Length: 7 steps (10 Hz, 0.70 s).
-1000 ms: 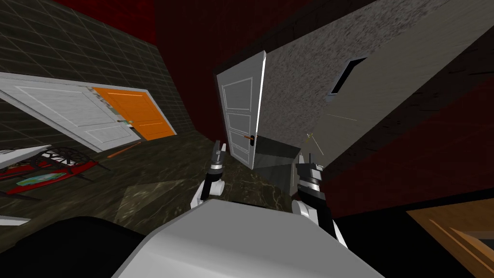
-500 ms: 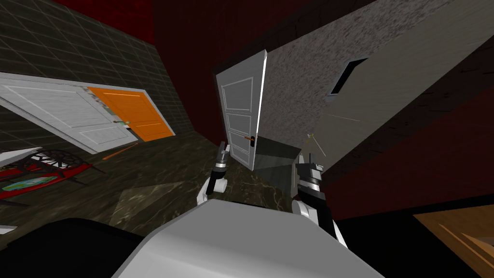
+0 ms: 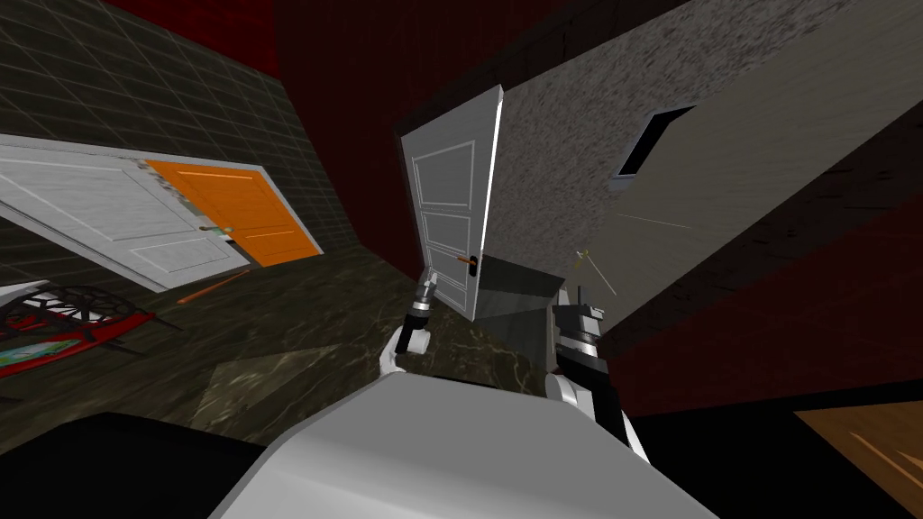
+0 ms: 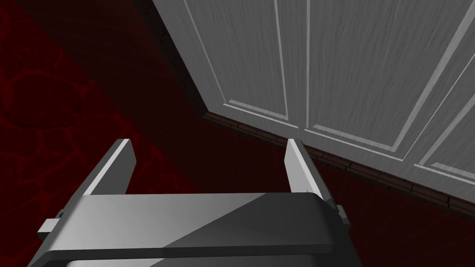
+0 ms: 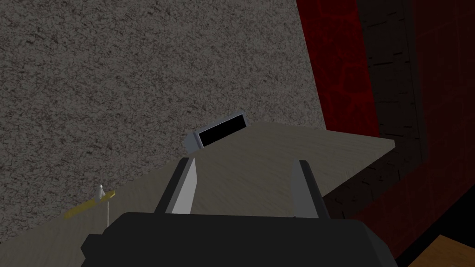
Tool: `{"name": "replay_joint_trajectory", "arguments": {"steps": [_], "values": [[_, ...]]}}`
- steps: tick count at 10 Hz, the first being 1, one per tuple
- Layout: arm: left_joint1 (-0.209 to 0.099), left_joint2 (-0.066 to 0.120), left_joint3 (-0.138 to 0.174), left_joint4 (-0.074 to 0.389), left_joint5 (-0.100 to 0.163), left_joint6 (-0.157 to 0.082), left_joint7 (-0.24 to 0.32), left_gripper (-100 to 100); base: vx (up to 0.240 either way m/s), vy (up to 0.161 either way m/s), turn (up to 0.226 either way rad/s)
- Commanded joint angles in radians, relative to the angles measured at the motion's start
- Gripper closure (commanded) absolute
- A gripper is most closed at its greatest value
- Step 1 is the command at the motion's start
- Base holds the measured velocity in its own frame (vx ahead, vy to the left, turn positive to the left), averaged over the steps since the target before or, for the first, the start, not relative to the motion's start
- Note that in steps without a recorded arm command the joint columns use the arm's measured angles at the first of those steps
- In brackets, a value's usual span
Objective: Push the door open
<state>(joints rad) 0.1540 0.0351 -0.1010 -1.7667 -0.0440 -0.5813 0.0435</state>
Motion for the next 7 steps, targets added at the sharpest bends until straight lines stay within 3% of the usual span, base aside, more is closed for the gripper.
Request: {"name": "replay_joint_trajectory", "arguments": {"steps": [1, 3, 4, 5, 6, 7], "values": [[-0.018, -0.003, -0.005, 0.037, -0.002, 0.01, 0.001, -100, 0.057, 0.041, -0.018], [-0.073, -0.001, -0.018, 0.109, -0.003, 0.022, 0.01, -100, 0.067, 0.049, -0.029], [-0.073, -0.001, -0.018, 0.129, -0.003, 0.022, 0.01, -100, 0.058, 0.048, -0.019], [-0.101, -0.001, -0.024, 0.169, -0.003, 0.028, 0.015, -100, 0.043, 0.052, -0.019], [-0.101, -0.001, -0.024, 0.176, -0.003, 0.028, 0.015, -100, 0.038, 0.035, -0.016], [-0.128, -0.001, -0.03, 0.216, -0.004, 0.034, 0.02, -100, 0.06, 0.034, -0.018]]}}
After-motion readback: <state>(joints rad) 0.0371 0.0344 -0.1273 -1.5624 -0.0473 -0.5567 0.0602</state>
